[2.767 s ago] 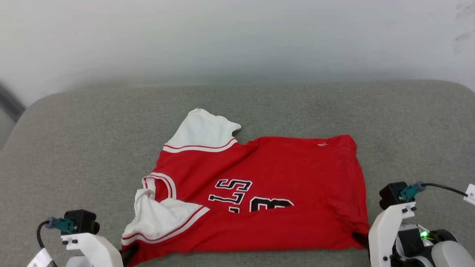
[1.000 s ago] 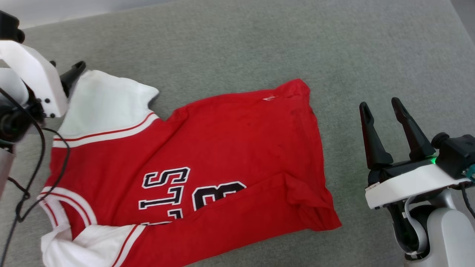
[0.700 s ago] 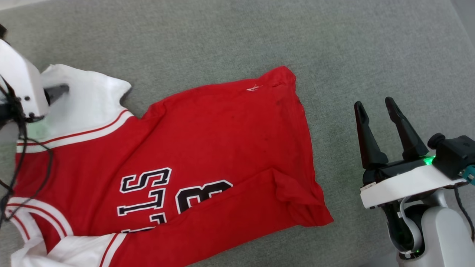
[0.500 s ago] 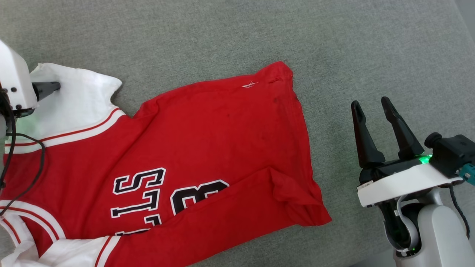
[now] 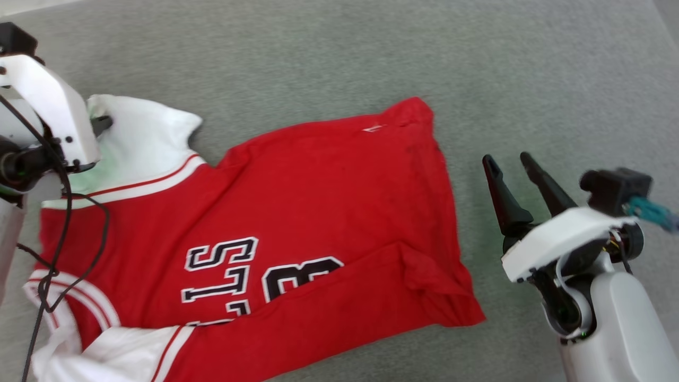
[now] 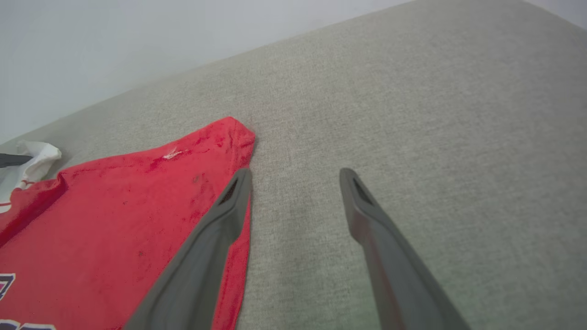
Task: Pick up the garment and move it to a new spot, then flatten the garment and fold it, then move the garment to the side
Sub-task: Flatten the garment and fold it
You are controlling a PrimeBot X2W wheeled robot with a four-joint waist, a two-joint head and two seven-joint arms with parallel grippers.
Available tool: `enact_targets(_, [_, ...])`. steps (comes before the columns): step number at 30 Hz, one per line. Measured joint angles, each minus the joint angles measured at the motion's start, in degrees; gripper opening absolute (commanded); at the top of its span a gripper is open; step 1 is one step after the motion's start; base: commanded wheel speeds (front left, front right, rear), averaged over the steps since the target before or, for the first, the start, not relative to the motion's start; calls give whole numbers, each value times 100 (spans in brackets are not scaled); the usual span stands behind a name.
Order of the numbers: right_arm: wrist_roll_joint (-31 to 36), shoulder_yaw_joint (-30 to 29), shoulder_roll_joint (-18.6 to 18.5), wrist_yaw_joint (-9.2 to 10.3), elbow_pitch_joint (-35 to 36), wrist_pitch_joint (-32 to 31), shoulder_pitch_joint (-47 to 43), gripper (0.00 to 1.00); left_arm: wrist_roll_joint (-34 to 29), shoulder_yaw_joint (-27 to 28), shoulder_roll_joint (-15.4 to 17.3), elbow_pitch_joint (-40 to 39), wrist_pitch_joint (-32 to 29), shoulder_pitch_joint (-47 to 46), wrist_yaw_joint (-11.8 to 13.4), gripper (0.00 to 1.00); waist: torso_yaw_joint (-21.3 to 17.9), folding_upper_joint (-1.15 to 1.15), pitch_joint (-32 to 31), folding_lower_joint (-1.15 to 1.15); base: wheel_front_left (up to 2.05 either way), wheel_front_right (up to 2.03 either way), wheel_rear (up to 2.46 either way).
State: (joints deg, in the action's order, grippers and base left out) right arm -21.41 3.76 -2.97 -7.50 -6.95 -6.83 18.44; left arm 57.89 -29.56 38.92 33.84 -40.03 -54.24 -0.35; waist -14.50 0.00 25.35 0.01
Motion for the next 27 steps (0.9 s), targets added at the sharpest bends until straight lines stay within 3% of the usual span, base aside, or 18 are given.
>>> enact_targets(10, [-319,155,-472,0,-1088,-1562,1243,100,-136,-82,-334,-372,487,-202,-272,0,655,0,-120,0,0,0,0])
enact_targets(13, [-323,277,-644,0,-1477,-2371,1809,100,-199,-132,-399,-521,581,-289,-331,0,938,0,-50,0,0,0,0])
enact_targets(23, [-140,441,-710,1,-2291,-3995,2727,100,-261,-199,-456,-698,704,-329,-396,0,1263,0,207,-1,0,0,0])
enact_targets(24, [-169,441,-710,1,-2343,-4129,2774,80,-261,-200,-454,-698,719,-328,-397,0,1274,0,211,-1,0,0,0])
enact_targets(26, [-190,455,-710,4,-2375,-4262,2822,2,-259,-200,-445,-692,739,-325,-405,0,1286,0,212,-1,0,0,0])
enact_targets(27, [-193,458,-711,11,-2392,-4274,2827,0,-256,-197,-439,-682,753,-322,-419,0,1290,0,207,-1,0,0,0])
